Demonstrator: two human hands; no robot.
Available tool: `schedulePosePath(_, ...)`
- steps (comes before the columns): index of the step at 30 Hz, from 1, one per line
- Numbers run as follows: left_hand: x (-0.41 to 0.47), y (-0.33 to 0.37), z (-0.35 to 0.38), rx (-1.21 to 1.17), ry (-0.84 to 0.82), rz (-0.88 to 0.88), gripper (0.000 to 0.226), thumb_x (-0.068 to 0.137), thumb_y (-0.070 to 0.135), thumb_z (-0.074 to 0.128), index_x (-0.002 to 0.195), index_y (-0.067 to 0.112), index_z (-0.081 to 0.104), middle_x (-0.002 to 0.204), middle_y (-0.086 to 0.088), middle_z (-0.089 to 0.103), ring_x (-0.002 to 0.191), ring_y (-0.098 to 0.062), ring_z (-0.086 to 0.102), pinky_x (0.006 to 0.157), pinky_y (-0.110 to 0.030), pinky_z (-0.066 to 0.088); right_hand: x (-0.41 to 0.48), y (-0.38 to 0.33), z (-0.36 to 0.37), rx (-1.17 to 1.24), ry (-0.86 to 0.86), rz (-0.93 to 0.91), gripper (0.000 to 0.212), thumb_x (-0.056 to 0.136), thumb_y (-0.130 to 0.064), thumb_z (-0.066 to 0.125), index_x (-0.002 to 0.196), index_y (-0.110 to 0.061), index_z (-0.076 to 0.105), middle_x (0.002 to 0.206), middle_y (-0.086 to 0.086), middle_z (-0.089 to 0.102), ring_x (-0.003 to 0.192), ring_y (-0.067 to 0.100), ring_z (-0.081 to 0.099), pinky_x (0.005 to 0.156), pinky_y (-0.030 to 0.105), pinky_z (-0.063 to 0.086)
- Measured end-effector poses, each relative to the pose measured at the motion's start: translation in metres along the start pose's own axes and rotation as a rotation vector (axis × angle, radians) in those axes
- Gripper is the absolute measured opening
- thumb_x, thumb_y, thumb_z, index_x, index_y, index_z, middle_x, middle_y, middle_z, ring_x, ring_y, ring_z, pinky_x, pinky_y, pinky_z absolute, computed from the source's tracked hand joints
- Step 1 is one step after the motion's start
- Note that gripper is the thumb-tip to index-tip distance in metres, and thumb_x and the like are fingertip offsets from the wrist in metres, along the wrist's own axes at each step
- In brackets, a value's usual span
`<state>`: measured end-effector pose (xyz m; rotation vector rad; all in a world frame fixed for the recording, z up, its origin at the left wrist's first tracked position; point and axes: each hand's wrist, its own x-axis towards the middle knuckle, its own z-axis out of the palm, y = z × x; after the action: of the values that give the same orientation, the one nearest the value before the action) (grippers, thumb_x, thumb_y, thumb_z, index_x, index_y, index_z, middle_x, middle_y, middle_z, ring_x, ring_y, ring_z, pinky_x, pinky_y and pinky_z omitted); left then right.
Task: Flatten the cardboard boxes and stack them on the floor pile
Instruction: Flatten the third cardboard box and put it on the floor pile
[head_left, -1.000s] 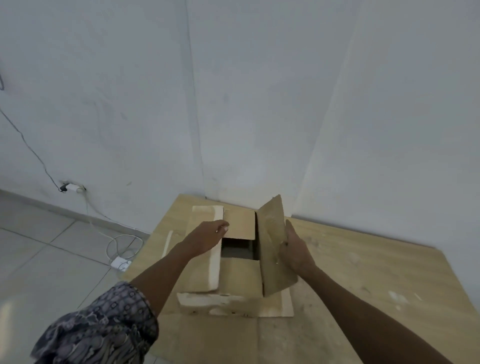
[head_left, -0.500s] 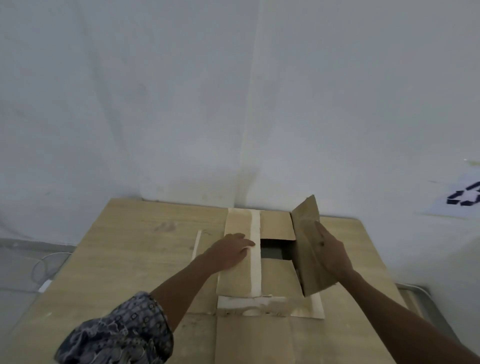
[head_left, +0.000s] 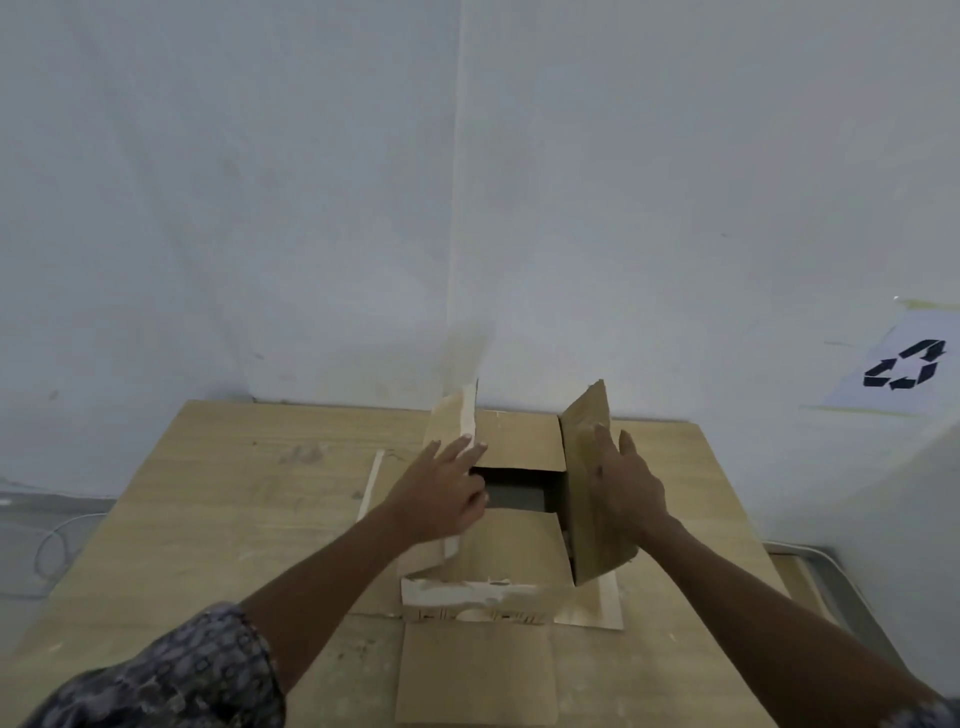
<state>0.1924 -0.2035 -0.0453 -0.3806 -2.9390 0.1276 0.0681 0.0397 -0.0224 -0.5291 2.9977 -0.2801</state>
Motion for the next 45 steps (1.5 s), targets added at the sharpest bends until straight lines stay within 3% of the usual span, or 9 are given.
schedulePosePath(5, -0.020, -0.034, -0.029, 0.054, 0.056, -0.203, 0.042, 0.093, 0.038, 0.034, 0.084, 0.017, 0.070, 0.103, -0.003, 0.068, 0.081, -0.020, 0.061, 0.065, -0.033, 0.050, 0.013, -0.028, 0.005, -0.219, -0.008, 0.002, 0.061, 0.091, -0.015, 0.055, 0.145, -0.010, 0.027, 0.157, 0.025, 0.015, 0.142, 0.048, 0.017, 0.105, 0.063, 0.035)
schedulePosePath(10, -0.043, -0.051, -0.024, 0.264, -0.361, -0.463, 0.037, 0.098, 0.036, 0.039, 0.122, 0.017, 0.059, 0.135, -0.016, 0.052, 0.135, -0.042, 0.035, 0.112, -0.060, 0.022, 0.017, -0.044, 0.019, -0.555, 0.073, -0.067, 0.044, 0.090, -0.023, 0.056, 0.131, -0.011, 0.049, 0.157, 0.034, -0.005, 0.143, 0.055, -0.011, 0.109, 0.073, 0.001)
schedulePosePath(14, -0.044, -0.034, 0.000, 0.119, -0.381, -0.430, 0.038, 0.097, 0.031, 0.040, 0.129, 0.015, 0.054, 0.151, -0.022, 0.033, 0.145, -0.047, 0.012, 0.114, -0.068, 0.005, 0.020, -0.061, 0.021, -0.739, 0.083, -0.228, 0.026, 0.085, -0.032, 0.063, 0.105, -0.015, 0.063, 0.155, 0.036, -0.007, 0.139, 0.056, -0.023, 0.108, 0.072, -0.004)
schedulePosePath(21, -0.035, -0.009, 0.038, 0.074, -0.433, -0.464, 0.068, 0.095, 0.059, 0.021, 0.154, 0.024, 0.020, 0.163, -0.020, -0.002, 0.147, -0.046, -0.009, 0.088, -0.084, -0.023, 0.053, -0.074, 0.041, -0.739, -0.009, -0.309, 0.090, 0.082, -0.060, 0.060, 0.151, -0.014, 0.023, 0.159, 0.029, -0.005, 0.146, 0.047, -0.013, 0.106, 0.074, -0.010)
schedulePosePath(25, -0.030, -0.011, 0.055, 0.002, -0.409, -0.492, 0.079, 0.085, 0.066, 0.009, 0.134, 0.027, 0.057, 0.161, -0.022, 0.014, 0.147, -0.047, 0.001, 0.092, -0.087, -0.011, 0.071, -0.070, 0.055, -0.772, -0.035, -0.252, 0.103, 0.081, -0.064, 0.059, 0.154, -0.010, 0.010, 0.158, 0.029, -0.009, 0.145, 0.049, -0.014, 0.101, 0.077, -0.018)
schedulePosePath(28, -0.025, -0.015, 0.058, -0.038, -0.481, -0.484, 0.075, 0.086, 0.070, 0.018, 0.094, 0.026, 0.078, 0.153, -0.022, 0.036, 0.144, -0.046, 0.021, 0.095, -0.088, 0.004, 0.084, -0.067, 0.055, -0.774, -0.033, -0.205, 0.089, 0.084, -0.059, 0.053, 0.152, -0.013, 0.020, 0.158, 0.031, -0.008, 0.143, 0.052, -0.014, 0.099, 0.080, -0.016)
schedulePosePath(32, -0.013, -0.022, 0.054, -0.144, -0.396, -0.623, 0.097, 0.075, 0.073, -0.008, 0.131, 0.026, 0.057, 0.164, -0.016, -0.007, 0.148, -0.041, -0.015, 0.094, -0.080, -0.021, 0.096, -0.064, 0.038, -0.746, -0.076, -0.172, 0.075, 0.076, -0.076, 0.052, 0.132, -0.027, 0.053, 0.158, 0.028, -0.011, 0.141, 0.054, -0.017, 0.096, 0.081, -0.018)
schedulePosePath(39, -0.021, -0.034, 0.014, -0.315, -0.299, -0.852, 0.081, 0.091, 0.068, 0.021, 0.154, 0.017, 0.021, 0.165, -0.010, 0.007, 0.151, -0.032, -0.001, 0.110, -0.074, 0.002, 0.107, -0.058, -0.001, -0.468, -0.157, -0.110, 0.039, 0.084, -0.058, 0.048, 0.113, -0.039, 0.065, 0.162, 0.012, -0.014, 0.144, 0.048, -0.017, 0.104, 0.077, -0.010)
schedulePosePath(45, -0.047, -0.029, -0.006, -0.508, -0.412, -0.911, 0.060, 0.086, 0.075, 0.035, 0.119, 0.030, 0.059, 0.164, -0.010, -0.012, 0.148, -0.039, -0.013, 0.111, -0.070, 0.001, 0.102, -0.051, -0.021, -0.010, -0.155, -0.088, 0.030, 0.096, -0.043, 0.052, 0.111, -0.023, 0.070, 0.161, 0.020, 0.008, 0.139, 0.041, 0.034, 0.108, 0.049, 0.038)
